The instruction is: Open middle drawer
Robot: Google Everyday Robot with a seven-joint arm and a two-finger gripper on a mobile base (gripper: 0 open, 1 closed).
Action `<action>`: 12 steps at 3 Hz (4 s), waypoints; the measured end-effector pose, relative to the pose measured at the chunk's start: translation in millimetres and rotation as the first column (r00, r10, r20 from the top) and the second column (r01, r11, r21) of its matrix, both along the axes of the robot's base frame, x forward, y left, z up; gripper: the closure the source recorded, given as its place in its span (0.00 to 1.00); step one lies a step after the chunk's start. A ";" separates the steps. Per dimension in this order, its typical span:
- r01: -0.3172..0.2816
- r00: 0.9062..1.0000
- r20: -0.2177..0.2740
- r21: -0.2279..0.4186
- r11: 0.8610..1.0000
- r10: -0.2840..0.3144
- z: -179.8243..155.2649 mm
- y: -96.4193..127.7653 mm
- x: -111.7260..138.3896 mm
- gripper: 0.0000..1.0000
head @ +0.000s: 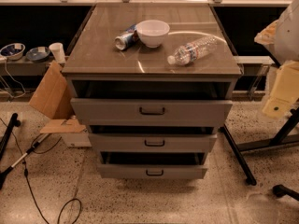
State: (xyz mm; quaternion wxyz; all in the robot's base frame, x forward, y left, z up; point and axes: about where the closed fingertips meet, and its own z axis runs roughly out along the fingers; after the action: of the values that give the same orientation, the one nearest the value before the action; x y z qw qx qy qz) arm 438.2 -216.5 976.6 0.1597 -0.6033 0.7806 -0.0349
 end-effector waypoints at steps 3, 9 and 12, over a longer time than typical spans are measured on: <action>-0.030 0.999 0.017 0.153 0.988 0.027 -66.7 -2.5 -1.2 0.00; -0.015 0.999 -0.027 0.431 0.902 0.029 -322.1 -10.1 5.5 0.00; 0.163 0.984 -0.152 0.533 0.830 -0.096 -444.5 16.7 92.7 0.00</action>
Offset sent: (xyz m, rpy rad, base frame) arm 0.0027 -0.0030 -0.0601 0.1422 -0.0137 0.0356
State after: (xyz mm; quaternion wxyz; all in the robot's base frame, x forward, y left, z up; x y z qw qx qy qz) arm 530.9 -199.8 532.1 0.2745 -0.4798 0.8056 0.2132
